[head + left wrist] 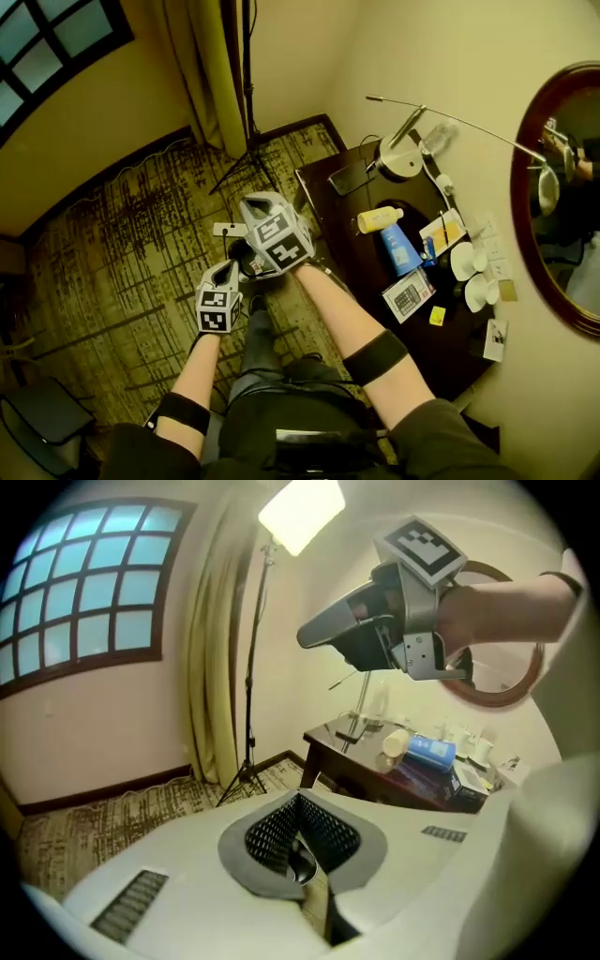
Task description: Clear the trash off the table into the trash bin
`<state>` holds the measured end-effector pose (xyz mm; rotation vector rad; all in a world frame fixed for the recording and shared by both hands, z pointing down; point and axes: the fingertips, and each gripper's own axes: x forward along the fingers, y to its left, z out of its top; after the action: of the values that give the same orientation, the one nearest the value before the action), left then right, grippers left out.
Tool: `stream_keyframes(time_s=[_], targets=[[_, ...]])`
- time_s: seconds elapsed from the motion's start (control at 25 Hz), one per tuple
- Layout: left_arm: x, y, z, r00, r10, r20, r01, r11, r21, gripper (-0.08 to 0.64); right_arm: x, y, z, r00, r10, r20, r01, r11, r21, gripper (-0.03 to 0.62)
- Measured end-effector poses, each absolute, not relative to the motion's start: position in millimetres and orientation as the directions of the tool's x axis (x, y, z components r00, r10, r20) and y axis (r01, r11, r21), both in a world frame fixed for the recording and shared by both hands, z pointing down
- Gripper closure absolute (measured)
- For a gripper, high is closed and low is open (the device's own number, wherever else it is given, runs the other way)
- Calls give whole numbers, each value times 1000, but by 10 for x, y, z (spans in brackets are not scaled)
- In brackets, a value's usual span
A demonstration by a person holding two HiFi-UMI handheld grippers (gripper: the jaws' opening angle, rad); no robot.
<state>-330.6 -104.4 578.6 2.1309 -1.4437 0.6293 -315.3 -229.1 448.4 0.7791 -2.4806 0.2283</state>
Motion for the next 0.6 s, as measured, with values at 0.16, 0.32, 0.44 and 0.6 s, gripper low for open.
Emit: stream_keyframes(time_s=[0.16, 0.32, 0.44, 0.6], targets=[[-2772, -1122, 5124, 410, -725, 553, -900, -420, 117, 559, -2307, -2209, 3756, -653, -603, 459, -674, 738, 10, 589], [-2131, -1287, 4601, 507, -709, 490, -841, -532, 99, 559, -1257, -1979, 3379, -515, -756, 405, -817, 575, 36, 589], [-1458, -1270, 4288, 607, -648, 460, -756, -650, 82, 559, -374, -1677, 3295, -372, -843, 388, -905, 422, 49, 589], [-480, -983, 4035, 715, -557, 422, -634, -772, 54, 559, 804, -1023, 3276, -210, -906, 367, -970, 240, 36, 590]])
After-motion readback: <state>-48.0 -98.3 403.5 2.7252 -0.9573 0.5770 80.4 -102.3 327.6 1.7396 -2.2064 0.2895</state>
